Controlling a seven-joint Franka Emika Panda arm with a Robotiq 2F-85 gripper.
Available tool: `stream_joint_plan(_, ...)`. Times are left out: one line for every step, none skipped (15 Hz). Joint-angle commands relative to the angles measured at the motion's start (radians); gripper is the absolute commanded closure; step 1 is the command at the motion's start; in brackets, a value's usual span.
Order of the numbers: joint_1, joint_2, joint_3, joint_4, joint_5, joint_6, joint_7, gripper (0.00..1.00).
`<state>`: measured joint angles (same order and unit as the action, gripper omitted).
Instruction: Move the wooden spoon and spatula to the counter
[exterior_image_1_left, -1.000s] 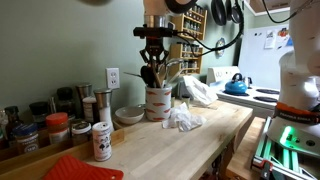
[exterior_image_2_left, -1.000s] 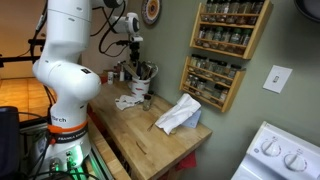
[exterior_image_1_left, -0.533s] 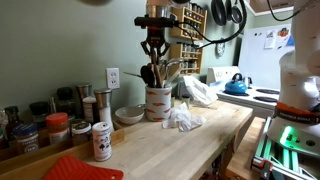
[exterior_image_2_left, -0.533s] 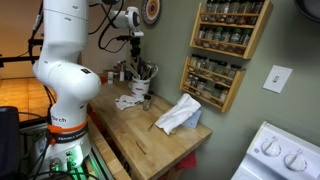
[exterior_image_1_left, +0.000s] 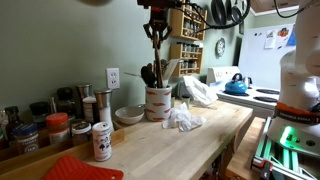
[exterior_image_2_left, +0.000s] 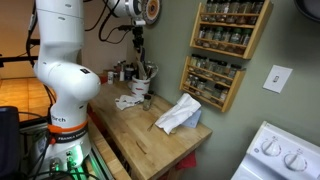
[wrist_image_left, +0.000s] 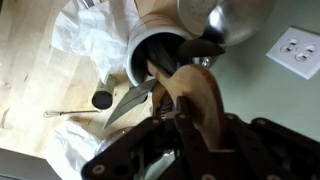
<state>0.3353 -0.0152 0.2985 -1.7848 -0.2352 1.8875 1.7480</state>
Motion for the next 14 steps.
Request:
stream_joint_plan(-0.015,-0.023,0.005,0.034,0.028,-0.039,-0.001,0.94)
stream_joint_plan(-0.017,-0.028,0.006,0.040,0.028,-0.049,-0.002,0.94)
stream_joint_plan(-0.018,-0.033,0.007,0.052,0.026,-0.065,-0.002,0.94)
stream_joint_plan(-0.019,-0.037,0.009,0.063,0.023,-0.081,-0.002,0.94)
stream_joint_plan(-0.019,-0.040,0.010,0.074,0.022,-0.096,-0.003,0.94)
stream_joint_plan(-0.019,-0.041,0.012,0.088,0.025,-0.112,-0.005,0.94)
stream_joint_plan(-0.019,-0.042,0.013,0.102,0.024,-0.133,-0.006,0.94)
stream_joint_plan(-0.019,-0.044,0.015,0.117,0.024,-0.147,-0.005,0.94)
stream_joint_plan(-0.019,-0.046,0.016,0.133,0.024,-0.166,-0.003,0.94)
stream_joint_plan(-0.019,-0.050,0.017,0.149,0.032,-0.181,-0.012,0.94)
stream_joint_plan(-0.019,-0.051,0.019,0.163,0.026,-0.201,-0.011,0.94)
stream_joint_plan(-0.020,-0.050,0.020,0.177,0.022,-0.219,-0.010,0.94)
stream_joint_plan(-0.021,-0.048,0.021,0.188,0.015,-0.235,-0.008,0.94)
stream_joint_plan(-0.023,-0.045,0.021,0.194,0.017,-0.245,-0.009,0.94)
